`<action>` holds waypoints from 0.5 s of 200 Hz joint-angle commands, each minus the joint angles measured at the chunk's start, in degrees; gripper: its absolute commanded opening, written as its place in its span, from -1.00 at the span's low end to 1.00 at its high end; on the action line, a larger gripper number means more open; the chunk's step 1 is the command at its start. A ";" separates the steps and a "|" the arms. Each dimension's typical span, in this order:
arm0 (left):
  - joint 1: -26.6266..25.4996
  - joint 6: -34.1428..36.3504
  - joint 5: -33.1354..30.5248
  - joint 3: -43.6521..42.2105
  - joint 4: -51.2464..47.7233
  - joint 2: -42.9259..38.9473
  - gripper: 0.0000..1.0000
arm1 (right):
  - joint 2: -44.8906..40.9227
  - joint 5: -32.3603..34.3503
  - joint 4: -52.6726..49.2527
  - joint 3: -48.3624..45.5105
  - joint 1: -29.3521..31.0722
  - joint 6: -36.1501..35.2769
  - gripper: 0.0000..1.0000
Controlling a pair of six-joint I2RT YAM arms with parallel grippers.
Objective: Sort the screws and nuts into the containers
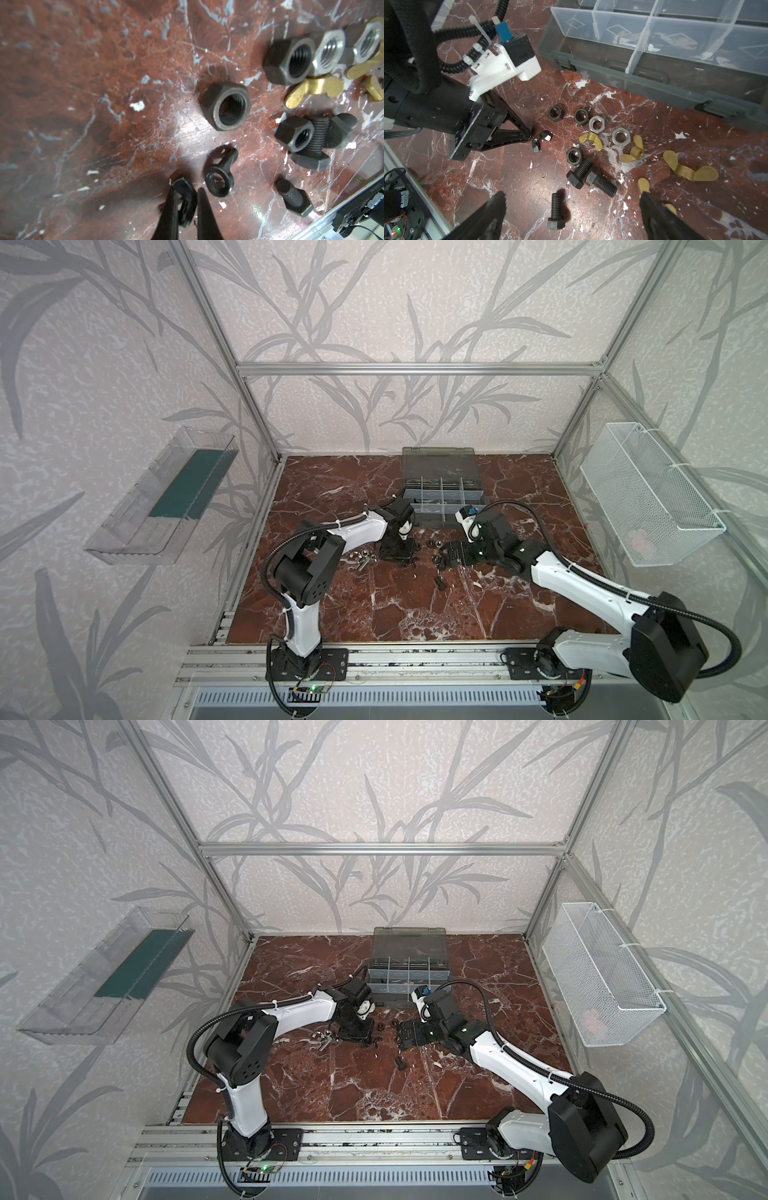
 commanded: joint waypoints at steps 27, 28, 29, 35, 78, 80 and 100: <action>-0.31 0.37 -2.17 1.28 -2.71 1.23 -1.00 | 0.99 -0.04 0.80 -0.21 0.10 0.64 0.98; -0.31 0.32 -2.17 1.37 -2.72 1.28 -1.00 | 1.02 -0.04 0.80 -0.19 0.11 0.64 0.98; -0.30 0.29 -2.12 1.37 -2.68 1.31 -1.00 | 0.99 -0.04 0.80 -0.18 0.12 0.64 0.98; -0.26 0.07 -2.08 1.84 -2.62 1.55 -1.00 | 1.05 0.00 0.73 -0.04 0.09 0.71 0.98; 1.52 -3.55 1.44 5.03 -0.08 2.56 -1.00 | 0.44 0.14 0.70 -0.26 -0.02 1.19 0.98; 1.67 -3.72 1.55 5.16 0.05 2.61 -1.00 | 0.44 0.14 0.68 -0.26 -0.02 1.18 0.98; 2.64 -4.56 2.85 7.03 0.73 3.22 -1.00 | 0.16 0.22 0.54 -0.35 -0.07 1.43 0.98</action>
